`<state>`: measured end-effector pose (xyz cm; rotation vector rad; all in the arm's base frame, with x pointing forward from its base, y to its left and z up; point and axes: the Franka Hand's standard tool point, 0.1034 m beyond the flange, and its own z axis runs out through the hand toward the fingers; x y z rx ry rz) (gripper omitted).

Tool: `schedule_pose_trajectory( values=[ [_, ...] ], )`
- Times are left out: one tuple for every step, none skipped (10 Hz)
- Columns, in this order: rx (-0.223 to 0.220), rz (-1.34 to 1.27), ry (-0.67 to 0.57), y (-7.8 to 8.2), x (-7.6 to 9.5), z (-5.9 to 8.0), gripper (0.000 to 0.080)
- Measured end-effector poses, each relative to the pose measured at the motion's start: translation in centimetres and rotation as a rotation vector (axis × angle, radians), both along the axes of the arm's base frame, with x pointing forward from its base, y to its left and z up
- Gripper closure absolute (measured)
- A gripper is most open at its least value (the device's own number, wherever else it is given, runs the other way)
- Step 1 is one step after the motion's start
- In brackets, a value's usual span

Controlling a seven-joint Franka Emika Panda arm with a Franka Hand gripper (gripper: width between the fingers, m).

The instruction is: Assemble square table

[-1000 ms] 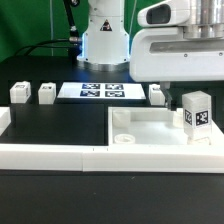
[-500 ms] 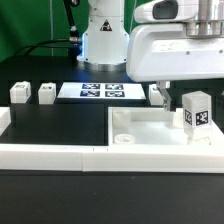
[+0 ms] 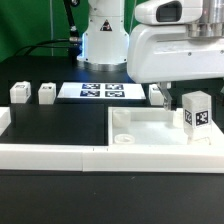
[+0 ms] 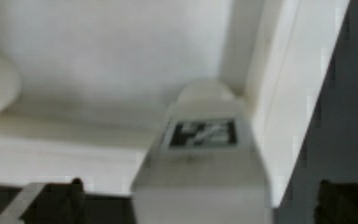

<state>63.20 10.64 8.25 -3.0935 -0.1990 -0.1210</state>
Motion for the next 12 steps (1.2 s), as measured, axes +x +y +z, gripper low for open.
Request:
schedule_pose_trajectory(
  values=[
    [0.001, -0.019, 0.003, -0.03, -0.12, -0.12, 0.0151],
    [0.001, -0.026, 0.003, -0.09, -0.11, -0.12, 0.0251],
    [0.004, -0.063, 0.005, -0.08, -0.11, -0.12, 0.0389],
    [0.013, -0.162, 0.009, -0.02, -0.12, -0.12, 0.0389],
    [0.018, -0.243, 0.013, -0.03, -0.13, -0.14, 0.051],
    [0.023, -0.308, 0.016, -0.04, -0.14, -0.14, 0.051],
    [0.028, -0.362, 0.019, -0.02, -0.14, -0.15, 0.051],
    [0.033, -0.436, 0.022, -0.01, -0.15, -0.16, 0.051],
    [0.036, -0.472, 0.024, -0.01, -0.16, -0.16, 0.051],
    [0.042, -0.557, 0.028, 0.02, -0.17, -0.17, 0.051],
    [0.05, -0.654, 0.025, 0.15, -0.14, -0.36, 0.051],
    [0.063, -0.752, 0.007, 0.54, 0.05, -0.41, 0.0509]
  ],
)
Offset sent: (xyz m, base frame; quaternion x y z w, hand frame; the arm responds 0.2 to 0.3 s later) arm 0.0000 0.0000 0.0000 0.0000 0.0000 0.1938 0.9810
